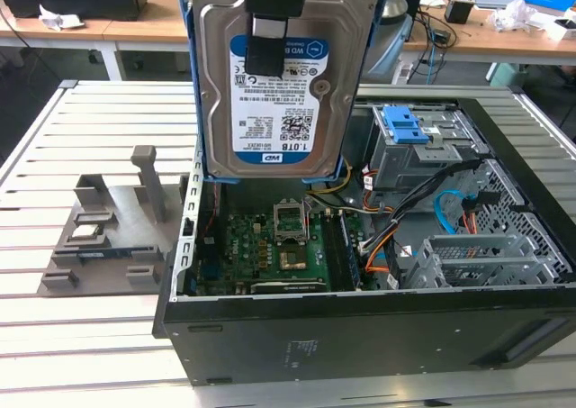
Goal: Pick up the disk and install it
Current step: 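Pick up the disk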
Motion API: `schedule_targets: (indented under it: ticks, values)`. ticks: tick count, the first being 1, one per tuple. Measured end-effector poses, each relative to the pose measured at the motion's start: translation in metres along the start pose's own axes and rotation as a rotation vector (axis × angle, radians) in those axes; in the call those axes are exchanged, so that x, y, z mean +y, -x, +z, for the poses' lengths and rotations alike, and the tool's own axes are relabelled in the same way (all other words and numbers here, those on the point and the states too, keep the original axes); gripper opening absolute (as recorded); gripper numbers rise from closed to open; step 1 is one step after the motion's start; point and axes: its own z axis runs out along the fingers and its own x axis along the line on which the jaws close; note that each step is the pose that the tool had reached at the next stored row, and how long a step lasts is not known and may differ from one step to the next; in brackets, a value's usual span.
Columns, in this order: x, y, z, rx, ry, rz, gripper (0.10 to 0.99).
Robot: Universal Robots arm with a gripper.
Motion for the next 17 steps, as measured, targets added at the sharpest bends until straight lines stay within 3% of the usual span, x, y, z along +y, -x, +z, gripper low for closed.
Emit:
schedule_targets:
  ticks: [7, 15, 17]
  values:
    - [-0.0152, -0.0006, -0.0003, 0.0, 0.0, 0.0, 0.361]
    - [-0.0255, -0.0013, -0.0001, 0.0001, 0.0, 0.0, 0.361]
    - [-0.0384, -0.0015, 0.0, 0.0002, 0.001, 0.0, 0.361]
